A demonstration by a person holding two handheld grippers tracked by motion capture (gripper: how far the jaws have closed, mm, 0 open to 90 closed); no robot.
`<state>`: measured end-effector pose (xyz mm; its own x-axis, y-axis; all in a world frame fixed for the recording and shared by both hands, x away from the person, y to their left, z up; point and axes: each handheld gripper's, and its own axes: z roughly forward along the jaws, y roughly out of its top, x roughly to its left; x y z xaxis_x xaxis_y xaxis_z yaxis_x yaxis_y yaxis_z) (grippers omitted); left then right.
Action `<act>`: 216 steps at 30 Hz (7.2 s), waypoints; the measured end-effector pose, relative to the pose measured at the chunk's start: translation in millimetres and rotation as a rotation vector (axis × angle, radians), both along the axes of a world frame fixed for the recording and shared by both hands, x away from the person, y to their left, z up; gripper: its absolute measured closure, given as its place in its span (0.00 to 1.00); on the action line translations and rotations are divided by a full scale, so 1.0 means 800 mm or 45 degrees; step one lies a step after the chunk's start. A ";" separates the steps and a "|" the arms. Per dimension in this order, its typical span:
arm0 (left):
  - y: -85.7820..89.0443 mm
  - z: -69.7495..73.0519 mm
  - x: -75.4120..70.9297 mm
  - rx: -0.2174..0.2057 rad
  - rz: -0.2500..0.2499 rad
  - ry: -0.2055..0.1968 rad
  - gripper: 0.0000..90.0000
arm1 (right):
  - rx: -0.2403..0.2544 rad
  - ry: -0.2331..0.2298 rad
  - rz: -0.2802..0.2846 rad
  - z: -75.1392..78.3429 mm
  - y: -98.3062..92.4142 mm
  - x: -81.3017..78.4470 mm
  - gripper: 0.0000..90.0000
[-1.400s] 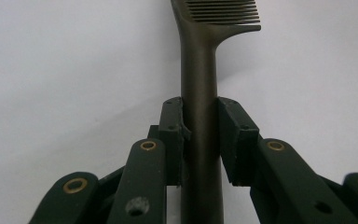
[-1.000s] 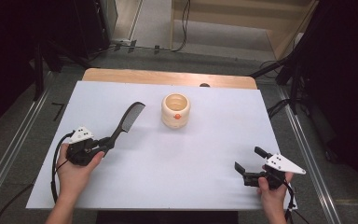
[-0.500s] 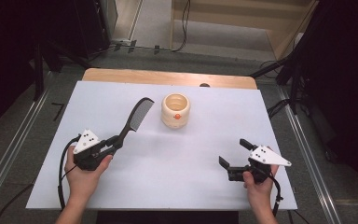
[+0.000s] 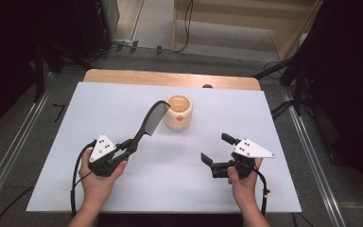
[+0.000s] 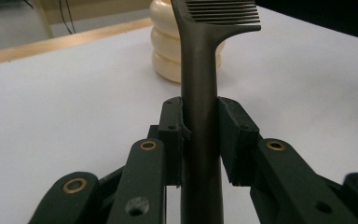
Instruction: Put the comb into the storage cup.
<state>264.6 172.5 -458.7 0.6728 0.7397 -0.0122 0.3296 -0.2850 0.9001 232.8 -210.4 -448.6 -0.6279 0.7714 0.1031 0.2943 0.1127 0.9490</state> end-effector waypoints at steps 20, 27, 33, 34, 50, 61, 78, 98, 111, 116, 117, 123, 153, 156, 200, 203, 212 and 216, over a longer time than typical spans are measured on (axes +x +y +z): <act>-0.029 -0.001 -0.022 -0.025 0.012 -0.136 0.81 | 0.191 0.137 0.054 0.024 0.046 0.028 0.00; -0.052 -0.007 -0.038 -0.019 -0.024 -0.183 0.81 | 0.196 0.179 0.071 0.024 0.055 0.020 0.00; -0.072 -0.015 -0.048 -0.001 -0.082 -0.186 0.81 | 0.160 0.190 0.068 0.026 0.071 0.012 0.00; -0.074 -0.015 -0.049 0.003 -0.085 -0.187 0.81 | 0.147 0.190 0.064 0.024 0.076 0.012 0.00; -0.091 -0.027 -0.059 0.033 -0.155 -0.203 0.81 | 0.336 0.354 0.040 0.005 0.067 0.023 0.37; -0.102 -0.033 -0.065 0.048 -0.207 -0.210 0.81 | 0.476 0.416 0.056 -0.009 0.066 0.021 0.67; -0.101 -0.032 -0.061 -0.046 -0.310 -0.136 0.79 | 0.602 0.421 0.168 -0.011 0.064 0.016 0.91; -0.071 -0.022 -0.043 -0.139 -0.314 0.004 0.13 | 0.426 0.134 0.210 0.016 0.070 0.001 0.91; -0.019 -0.017 -0.036 -0.148 -0.246 -0.005 0.00 | 0.382 0.111 0.194 0.025 0.071 0.018 0.91; 0.006 -0.014 -0.035 -0.155 -0.203 -0.020 0.00 | 0.342 0.085 0.189 0.034 0.075 0.026 0.91; 0.010 -0.014 -0.034 -0.154 -0.187 -0.023 0.00 | 0.332 0.080 0.186 0.035 0.076 0.028 0.91; 0.031 -0.016 -0.033 -0.138 -0.150 -0.032 0.00 | 0.301 0.074 0.181 0.040 0.081 0.038 0.91; 0.116 -0.025 -0.030 -0.135 0.003 -0.026 0.00 | 0.267 0.056 0.108 0.063 0.061 0.087 0.92; 0.122 -0.026 -0.029 -0.129 0.015 -0.027 0.00 | 0.267 0.050 0.098 0.066 0.059 0.091 0.92; 0.142 -0.039 -0.029 -0.145 0.060 -0.050 0.00 | 0.274 0.014 -0.019 0.099 0.040 0.158 0.91; 0.142 -0.039 -0.030 -0.148 0.061 -0.049 0.00 | 0.268 0.002 -0.028 0.102 0.040 0.162 0.91; 0.142 -0.039 -0.030 -0.148 0.062 -0.050 0.00 | 0.258 -0.008 -0.065 0.106 0.039 0.172 0.91; 0.142 -0.039 -0.029 -0.144 0.059 -0.051 0.00 | 0.246 -0.010 -0.075 0.103 0.040 0.178 0.91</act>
<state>241.0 286.1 -490.2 0.6398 0.7653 -0.0706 0.3029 -0.1666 0.9384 375.2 -178.7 -365.8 -0.5838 0.7730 0.2481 0.2875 -0.0890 0.9537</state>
